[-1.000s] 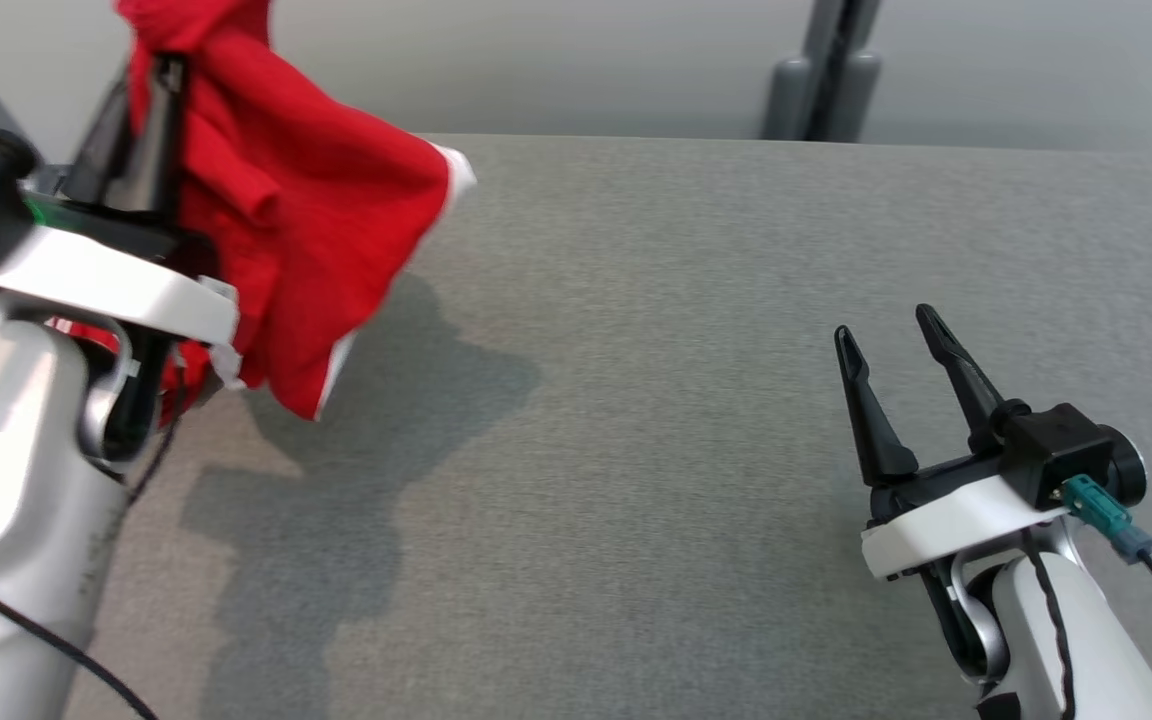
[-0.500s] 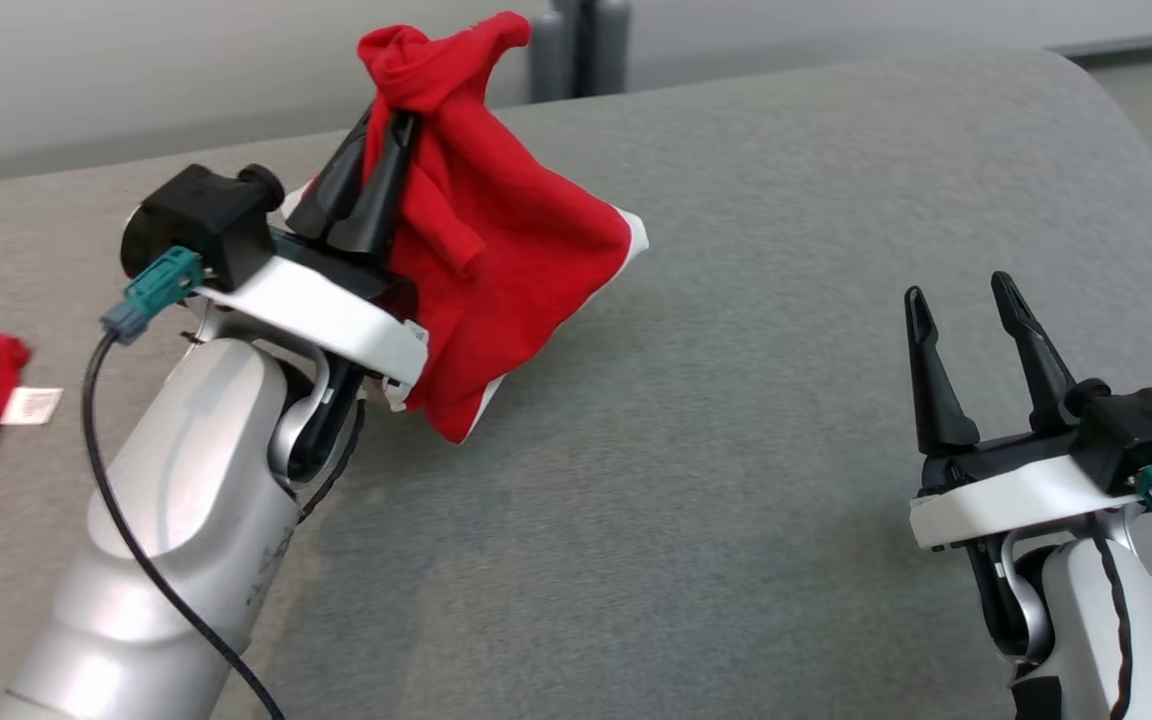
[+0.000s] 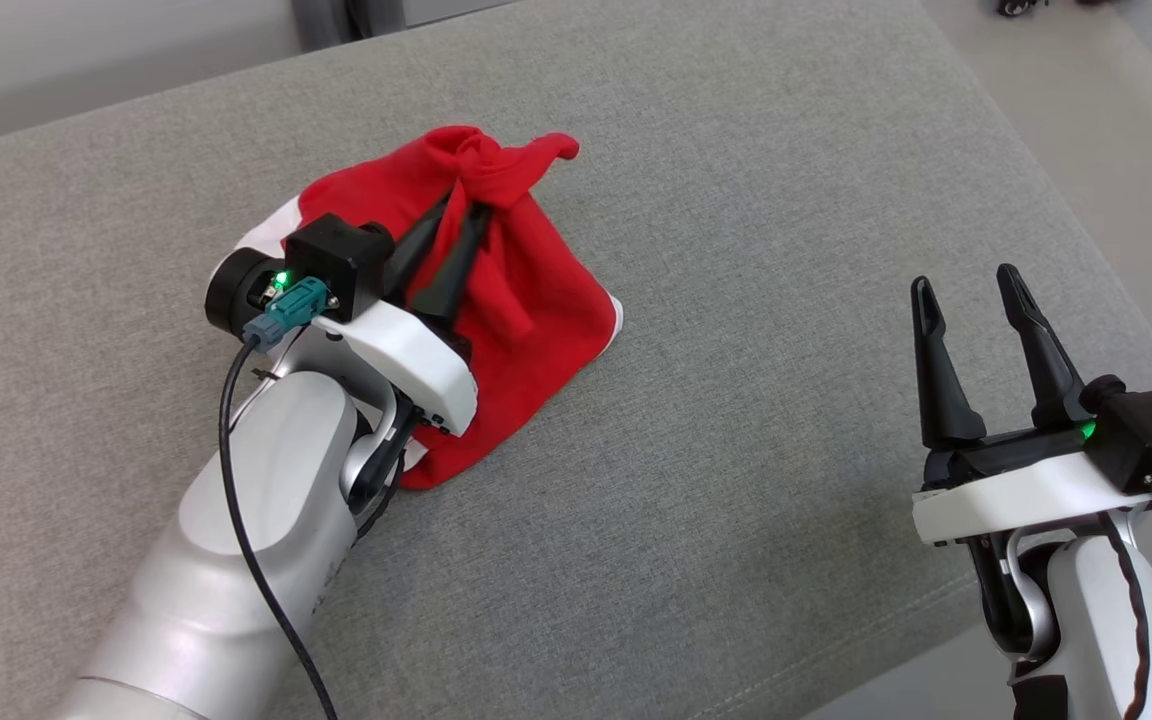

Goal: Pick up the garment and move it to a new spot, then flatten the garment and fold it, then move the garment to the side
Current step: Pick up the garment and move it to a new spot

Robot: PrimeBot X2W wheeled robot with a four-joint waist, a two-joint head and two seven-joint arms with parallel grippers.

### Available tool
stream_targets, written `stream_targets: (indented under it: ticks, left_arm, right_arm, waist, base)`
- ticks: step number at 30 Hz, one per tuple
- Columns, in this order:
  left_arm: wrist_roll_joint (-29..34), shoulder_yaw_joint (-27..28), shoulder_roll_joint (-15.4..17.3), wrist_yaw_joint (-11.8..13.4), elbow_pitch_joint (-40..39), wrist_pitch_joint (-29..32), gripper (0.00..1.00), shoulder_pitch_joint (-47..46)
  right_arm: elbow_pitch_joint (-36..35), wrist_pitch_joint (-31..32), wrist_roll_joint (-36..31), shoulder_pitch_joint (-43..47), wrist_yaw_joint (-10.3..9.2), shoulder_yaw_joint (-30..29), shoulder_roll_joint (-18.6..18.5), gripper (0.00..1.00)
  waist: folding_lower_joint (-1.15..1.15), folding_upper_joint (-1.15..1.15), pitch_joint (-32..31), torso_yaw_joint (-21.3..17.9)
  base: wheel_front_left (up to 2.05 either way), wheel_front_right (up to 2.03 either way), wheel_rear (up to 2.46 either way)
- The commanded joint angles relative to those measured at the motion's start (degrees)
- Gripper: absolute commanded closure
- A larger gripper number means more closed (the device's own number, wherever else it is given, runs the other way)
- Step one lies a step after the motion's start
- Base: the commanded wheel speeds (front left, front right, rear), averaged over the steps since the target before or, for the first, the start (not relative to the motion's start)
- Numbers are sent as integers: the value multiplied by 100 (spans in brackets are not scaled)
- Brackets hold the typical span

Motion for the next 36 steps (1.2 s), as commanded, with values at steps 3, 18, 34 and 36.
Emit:
stream_targets:
  ticks: [3, 18, 34, 36]
  left_arm:
    - [23, 121, -18, -55, 20, -27, 0, -116]
    - [797, 1445, 189, 26, -1784, -20, 0, 1033]
    - [1673, 2573, -238, 133, -2922, -20, 0, 3508]
    - [1747, 2646, -309, 150, -3023, -20, 0, 3727]
  right_arm:
    - [-39, -16, 134, 22, -1, -41, -21, 0]
    - [150, -16, -390, 134, -1, -58, -28, 0]
    - [348, -16, -552, 645, -1, -171, -28, 0]
    - [364, -16, -545, 738, -1, -186, -27, 0]
  waist:
    - [0, 0, 29, 32]
    - [0, 0, -715, 1467]
    - [0, 0, -1496, 2433]
    - [0, 0, -1562, 2457]
  base:
    - [0, 0, 0]
    - [0, 0, 0]
    - [0, 0, 0]
    - [0, 0, 0]
